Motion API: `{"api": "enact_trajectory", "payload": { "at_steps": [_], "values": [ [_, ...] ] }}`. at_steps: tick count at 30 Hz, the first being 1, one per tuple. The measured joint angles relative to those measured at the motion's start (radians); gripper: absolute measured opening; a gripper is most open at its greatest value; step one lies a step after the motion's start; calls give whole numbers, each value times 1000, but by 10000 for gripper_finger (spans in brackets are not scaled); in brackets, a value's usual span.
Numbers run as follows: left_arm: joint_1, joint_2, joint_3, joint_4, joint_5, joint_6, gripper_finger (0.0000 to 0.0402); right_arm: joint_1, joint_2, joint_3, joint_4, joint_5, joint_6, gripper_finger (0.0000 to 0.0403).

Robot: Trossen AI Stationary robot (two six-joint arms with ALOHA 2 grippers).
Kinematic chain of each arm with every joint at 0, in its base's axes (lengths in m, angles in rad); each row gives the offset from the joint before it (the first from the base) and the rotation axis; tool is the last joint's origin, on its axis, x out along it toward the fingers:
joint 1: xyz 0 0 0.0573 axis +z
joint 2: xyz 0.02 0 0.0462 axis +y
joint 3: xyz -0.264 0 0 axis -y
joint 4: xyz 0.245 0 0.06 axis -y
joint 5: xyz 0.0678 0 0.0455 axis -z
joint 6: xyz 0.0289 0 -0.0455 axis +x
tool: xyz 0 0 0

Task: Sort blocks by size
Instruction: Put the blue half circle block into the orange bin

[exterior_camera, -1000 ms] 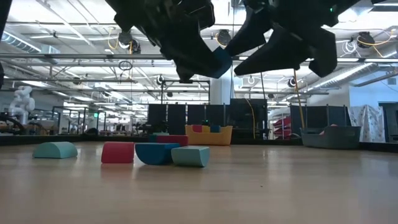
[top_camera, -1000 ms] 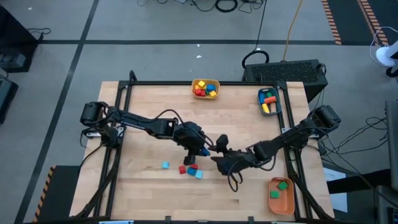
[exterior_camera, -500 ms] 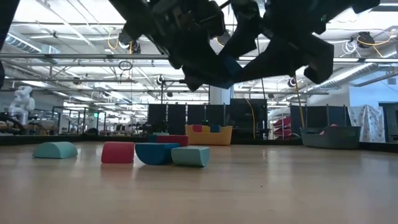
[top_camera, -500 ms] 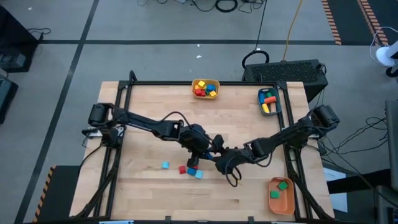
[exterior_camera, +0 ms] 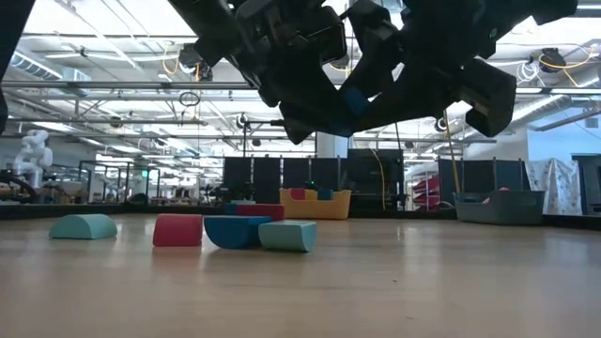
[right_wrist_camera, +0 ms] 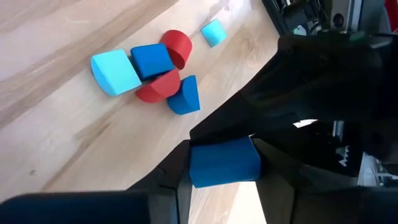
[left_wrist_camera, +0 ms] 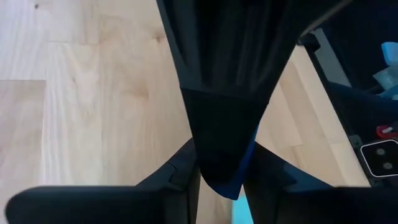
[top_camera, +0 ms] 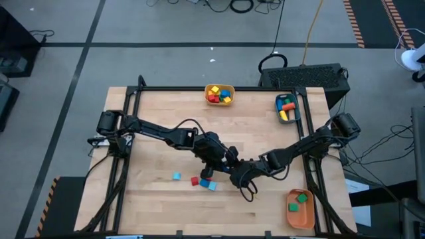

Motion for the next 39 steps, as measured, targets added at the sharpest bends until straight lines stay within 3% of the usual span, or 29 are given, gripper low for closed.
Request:
{"api": "enact_trajectory", "payload": {
  "at_steps": [10, 15, 20, 26, 39],
  "values": [
    [0, -5, 3, -23, -6, 49, 131, 36, -2, -4, -37, 12, 111, 119],
    [-2, -6, 3, -39, -18, 65, 134, 70, -36, 8, -118, 85, 196, 120],
    [-2, -11, 3, -70, -77, 82, 135, 129, -74, 68, -369, 72, 463, 121],
    [0, -14, 3, -98, -92, 87, 135, 234, -87, 181, -681, -44, 790, 122],
    [0, -14, 2, -72, -146, 82, 135, 436, -87, 320, -986, -110, 1206, 123]
  ]
}}
